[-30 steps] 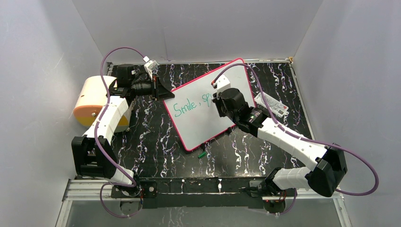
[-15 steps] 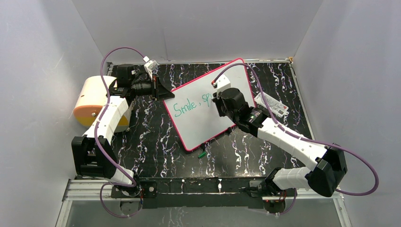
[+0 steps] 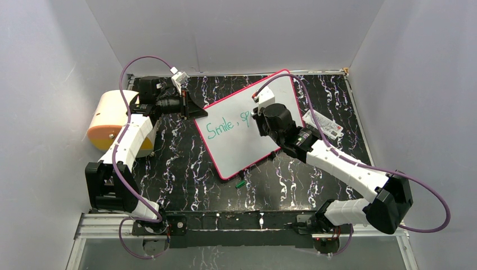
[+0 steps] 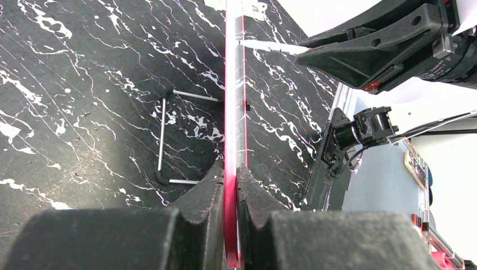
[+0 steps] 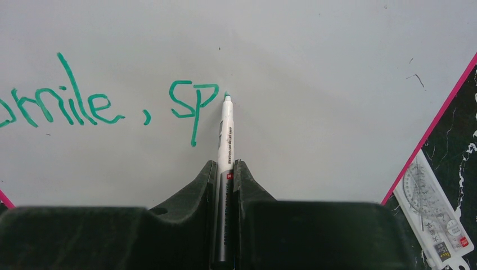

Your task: Write a sentence on the whiteboard

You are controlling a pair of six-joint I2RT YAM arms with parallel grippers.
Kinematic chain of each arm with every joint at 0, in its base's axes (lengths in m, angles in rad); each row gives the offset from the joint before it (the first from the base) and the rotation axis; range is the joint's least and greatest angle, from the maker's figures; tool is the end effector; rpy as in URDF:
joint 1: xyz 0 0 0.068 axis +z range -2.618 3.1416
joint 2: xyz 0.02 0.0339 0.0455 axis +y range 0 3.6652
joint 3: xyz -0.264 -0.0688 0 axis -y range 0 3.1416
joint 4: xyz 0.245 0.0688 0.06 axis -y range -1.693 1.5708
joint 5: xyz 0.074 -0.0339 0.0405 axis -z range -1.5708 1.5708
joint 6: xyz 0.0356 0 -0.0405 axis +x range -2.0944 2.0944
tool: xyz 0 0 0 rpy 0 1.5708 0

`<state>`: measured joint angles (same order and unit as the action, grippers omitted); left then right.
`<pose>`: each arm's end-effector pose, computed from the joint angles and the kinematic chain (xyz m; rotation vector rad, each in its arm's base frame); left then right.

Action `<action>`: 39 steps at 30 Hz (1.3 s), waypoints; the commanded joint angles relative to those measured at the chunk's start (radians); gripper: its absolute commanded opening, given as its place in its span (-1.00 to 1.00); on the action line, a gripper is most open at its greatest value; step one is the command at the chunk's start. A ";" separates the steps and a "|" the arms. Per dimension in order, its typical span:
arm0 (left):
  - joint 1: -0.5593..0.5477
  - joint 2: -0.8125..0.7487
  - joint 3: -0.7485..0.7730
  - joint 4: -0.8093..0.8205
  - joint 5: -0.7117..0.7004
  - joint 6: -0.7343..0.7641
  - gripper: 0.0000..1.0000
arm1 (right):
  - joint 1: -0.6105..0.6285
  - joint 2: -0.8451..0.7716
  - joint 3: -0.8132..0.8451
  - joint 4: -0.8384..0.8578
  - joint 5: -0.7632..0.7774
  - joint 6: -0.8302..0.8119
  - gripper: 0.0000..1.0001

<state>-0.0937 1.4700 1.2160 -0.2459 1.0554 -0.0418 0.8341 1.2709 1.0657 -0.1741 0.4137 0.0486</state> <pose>0.3217 -0.0613 0.3288 0.6951 1.8532 -1.1629 0.2075 0.2075 0.3351 -0.4780 1.8609 0.1899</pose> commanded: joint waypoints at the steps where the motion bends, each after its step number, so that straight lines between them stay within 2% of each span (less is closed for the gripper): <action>1: -0.011 0.026 -0.033 -0.056 -0.043 0.049 -1.00 | -0.006 0.008 0.025 0.079 0.017 -0.013 -1.00; 29: -0.011 0.022 -0.034 -0.056 -0.045 0.049 -1.00 | -0.024 0.001 0.016 0.068 0.036 0.001 -1.00; 39: -0.011 0.021 -0.034 -0.056 -0.051 0.048 -1.00 | -0.033 -0.049 0.001 0.050 0.030 -0.013 -1.00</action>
<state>-0.0937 1.4700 1.2160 -0.2459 1.0554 -0.0418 0.8162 1.2713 1.0657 -0.1555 0.4377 0.0471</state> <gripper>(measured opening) 0.071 0.192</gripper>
